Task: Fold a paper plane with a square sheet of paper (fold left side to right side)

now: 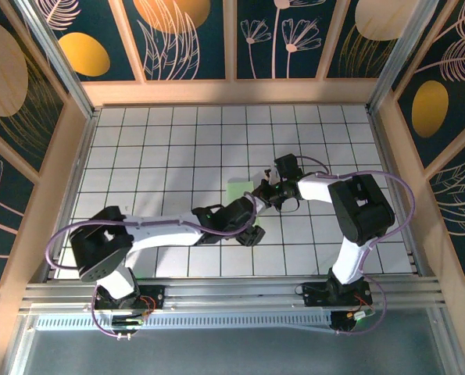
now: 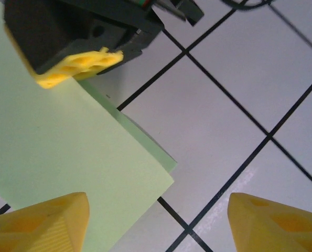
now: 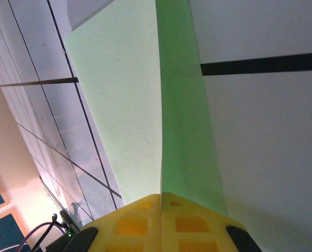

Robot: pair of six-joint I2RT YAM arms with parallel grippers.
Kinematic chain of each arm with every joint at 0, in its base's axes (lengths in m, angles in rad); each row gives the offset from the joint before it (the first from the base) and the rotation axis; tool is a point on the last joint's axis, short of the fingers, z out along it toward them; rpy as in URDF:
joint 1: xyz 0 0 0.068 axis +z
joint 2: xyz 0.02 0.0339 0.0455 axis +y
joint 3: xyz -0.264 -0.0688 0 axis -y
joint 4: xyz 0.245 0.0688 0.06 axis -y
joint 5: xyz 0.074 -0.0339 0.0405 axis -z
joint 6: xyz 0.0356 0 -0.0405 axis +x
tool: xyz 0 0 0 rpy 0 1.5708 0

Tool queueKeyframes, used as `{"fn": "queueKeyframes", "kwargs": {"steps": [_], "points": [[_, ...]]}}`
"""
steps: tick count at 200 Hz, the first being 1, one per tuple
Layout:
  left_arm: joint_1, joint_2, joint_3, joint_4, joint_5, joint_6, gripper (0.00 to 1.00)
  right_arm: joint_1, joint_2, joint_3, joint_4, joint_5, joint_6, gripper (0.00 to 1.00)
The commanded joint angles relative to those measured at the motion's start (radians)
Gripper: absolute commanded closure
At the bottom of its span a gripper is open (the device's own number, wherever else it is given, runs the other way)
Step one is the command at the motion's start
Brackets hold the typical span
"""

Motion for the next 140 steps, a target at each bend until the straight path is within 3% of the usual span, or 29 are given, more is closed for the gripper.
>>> {"fn": "queueKeyframes", "kwargs": {"steps": [1, 39, 64, 85, 136, 140], "points": [[-0.021, 0.045, 0.066, -0.071, -0.091, 0.032, 0.29, 0.000, -0.018, 0.021, -0.019, 0.003, 0.013, 1.00], [-0.024, 0.125, 0.113, -0.108, -0.186, 0.027, 0.31, 0.003, -0.015, 0.024, -0.020, 0.003, 0.013, 1.00], [-0.024, 0.159, 0.132, -0.107, -0.181, 0.034, 0.39, 0.002, -0.014, 0.024, -0.019, 0.003, 0.012, 1.00], [-0.024, 0.173, 0.137, -0.106, -0.178, 0.036, 0.53, 0.004, -0.014, 0.024, -0.019, 0.004, 0.012, 1.00], [-0.023, 0.121, 0.115, -0.069, -0.150, 0.026, 1.00, 0.001, -0.019, 0.042, -0.039, 0.018, -0.016, 0.99], [-0.023, 0.118, 0.113, -0.068, -0.151, 0.023, 1.00, 0.001, -0.022, 0.045, -0.036, 0.017, -0.020, 0.97]]}}
